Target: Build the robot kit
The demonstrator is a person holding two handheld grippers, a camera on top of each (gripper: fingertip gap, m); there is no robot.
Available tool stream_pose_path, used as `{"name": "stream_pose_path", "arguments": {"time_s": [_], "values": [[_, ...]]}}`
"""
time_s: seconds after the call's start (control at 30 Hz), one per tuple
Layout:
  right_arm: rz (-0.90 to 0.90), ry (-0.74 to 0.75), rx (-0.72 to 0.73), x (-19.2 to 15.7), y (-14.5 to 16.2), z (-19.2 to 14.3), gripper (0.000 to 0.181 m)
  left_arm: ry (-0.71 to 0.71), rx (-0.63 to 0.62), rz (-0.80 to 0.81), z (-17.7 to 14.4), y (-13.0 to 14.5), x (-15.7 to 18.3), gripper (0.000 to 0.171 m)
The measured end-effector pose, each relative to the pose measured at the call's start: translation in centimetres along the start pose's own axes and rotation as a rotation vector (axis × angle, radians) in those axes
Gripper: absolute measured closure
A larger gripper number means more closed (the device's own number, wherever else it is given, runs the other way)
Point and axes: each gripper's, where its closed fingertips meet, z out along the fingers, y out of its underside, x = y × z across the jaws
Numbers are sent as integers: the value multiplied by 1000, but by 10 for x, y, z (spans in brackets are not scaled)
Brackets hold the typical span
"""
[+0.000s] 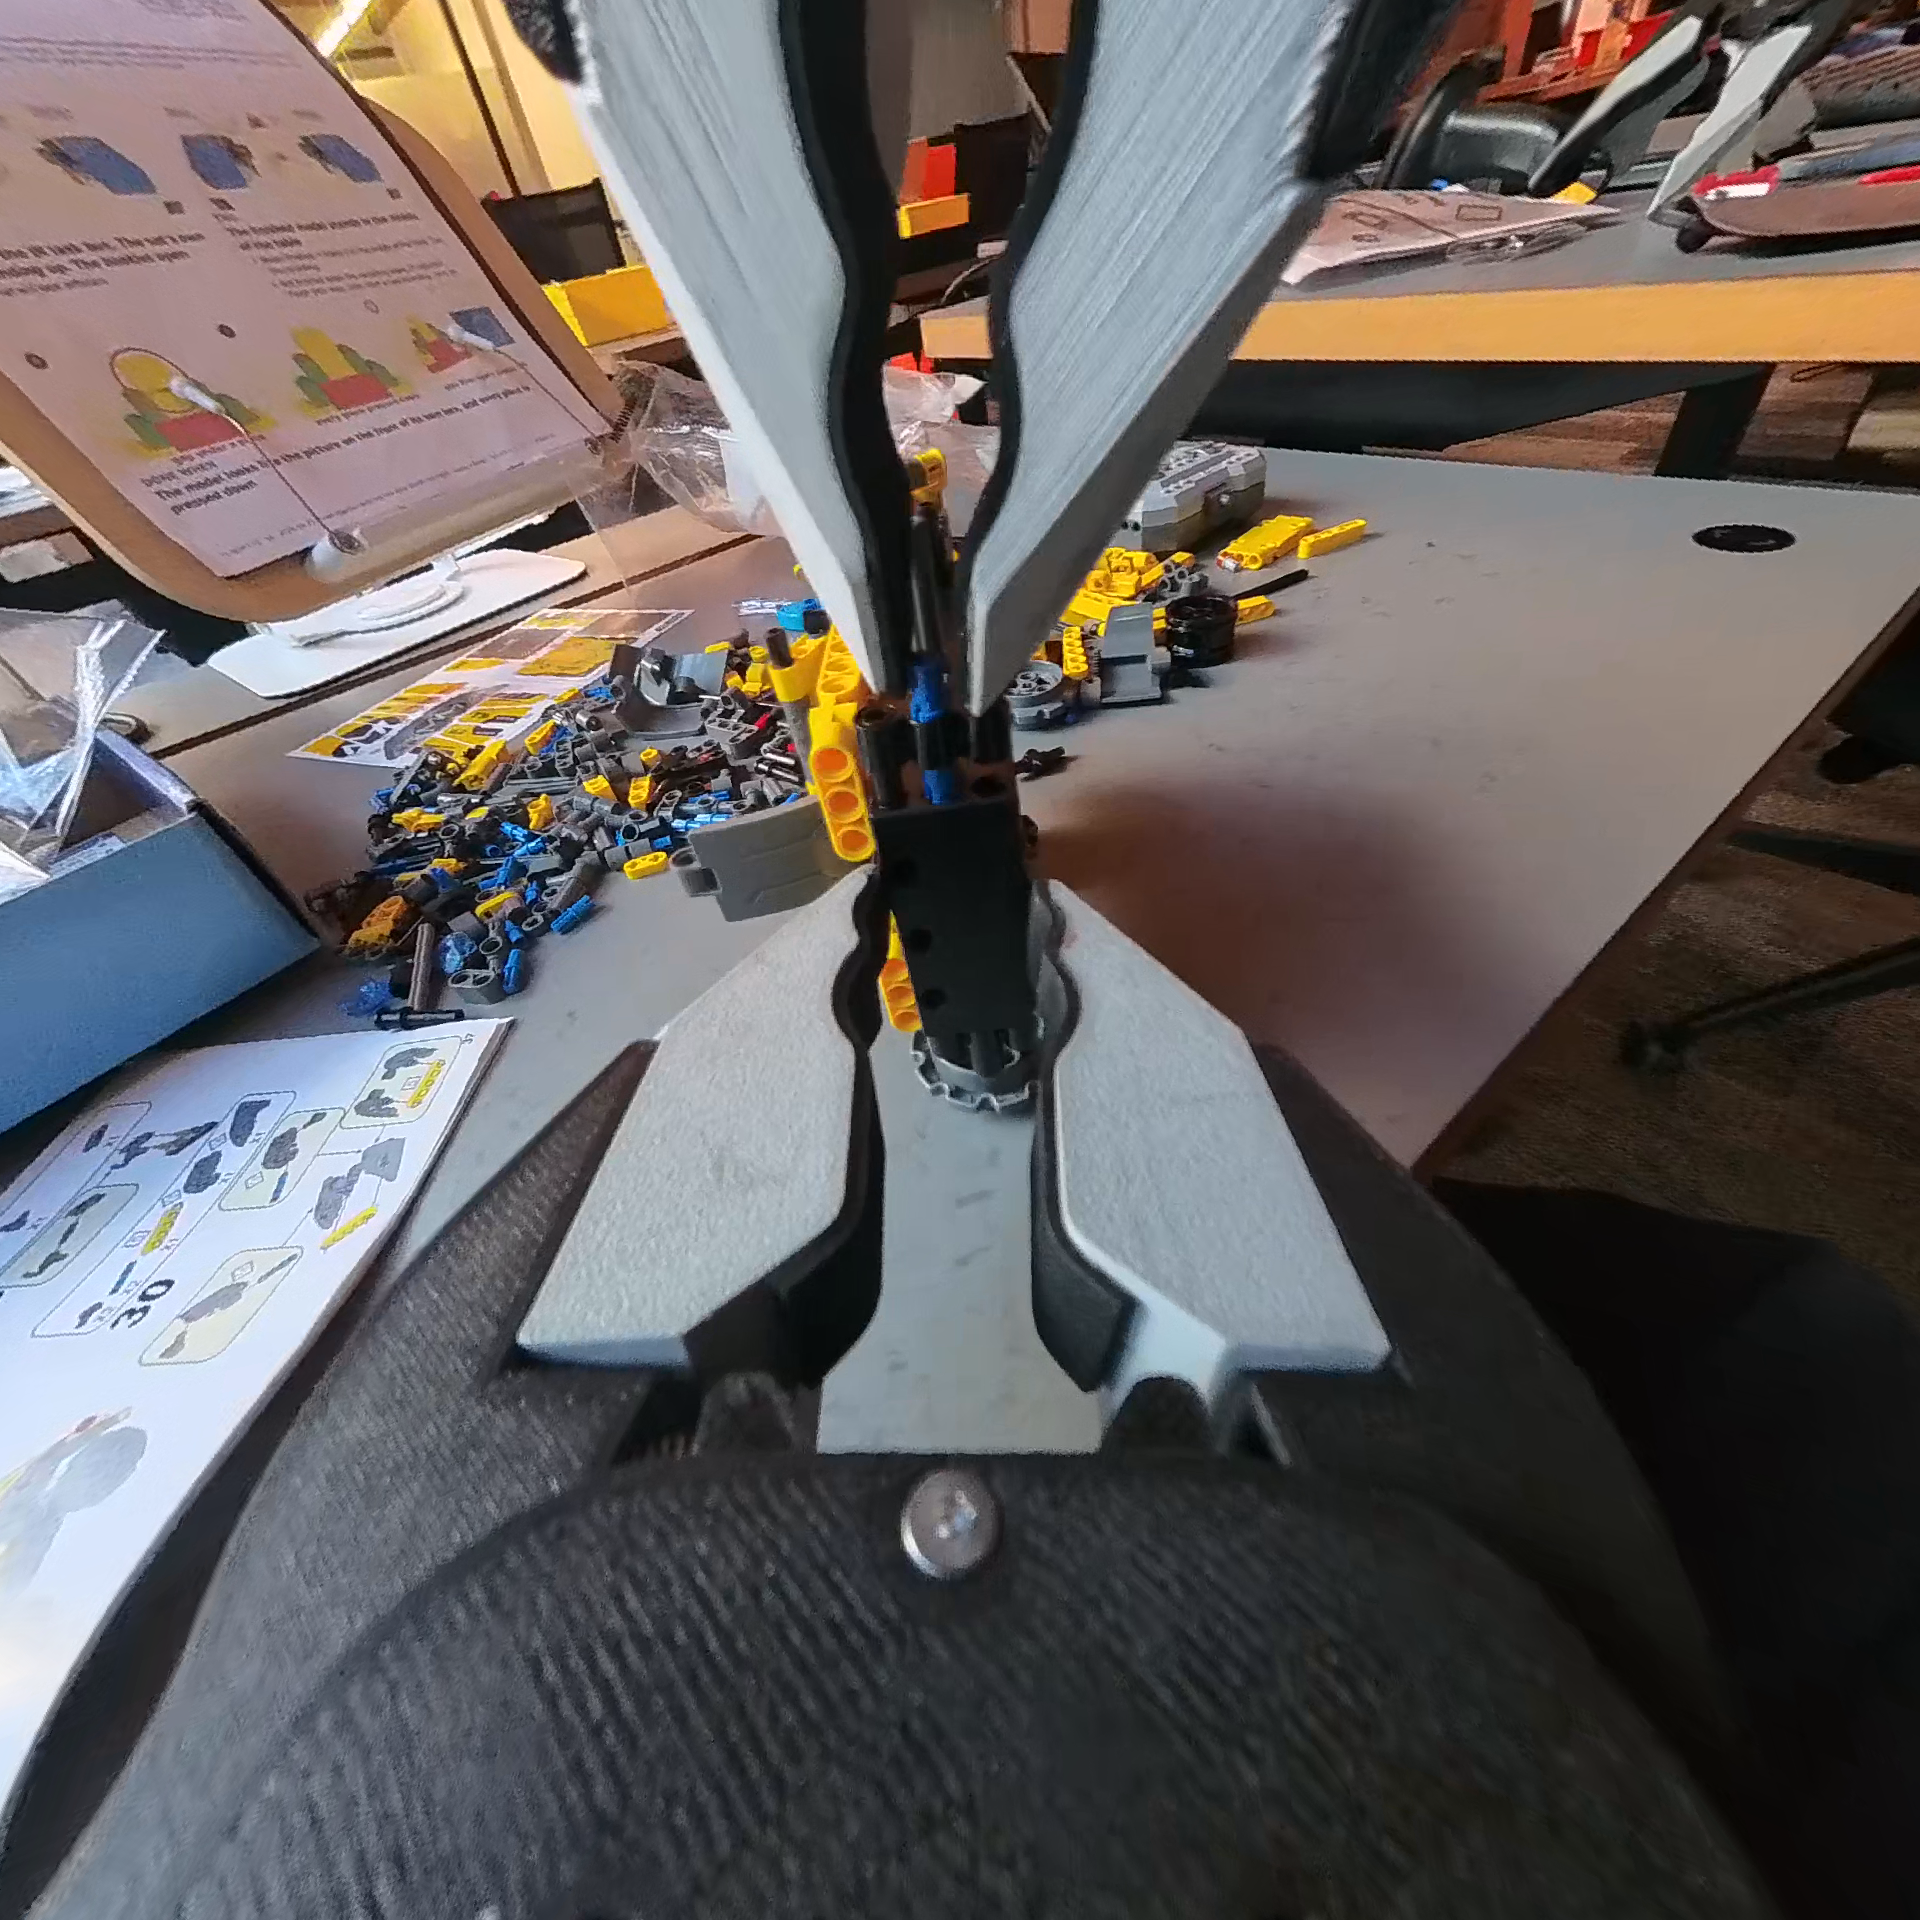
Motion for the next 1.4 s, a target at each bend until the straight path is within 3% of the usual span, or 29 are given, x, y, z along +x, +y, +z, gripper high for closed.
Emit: {"name": "stream_pose_path", "arguments": {"time_s": [0.47,0.9,1.13,1.4], "values": [[17,-56,-14,1,-1,1,176,52,-49,11,0,1,-2,147],[48,-62,3,5,8,3,177,17,-158,204,15,6,-5,141],[61,-66,13,6,13,5,178,142,-133,269,23,4,-5,142],[171,-135,42,8,15,5,178,381,-98,165,17,3,-3,148]]}}
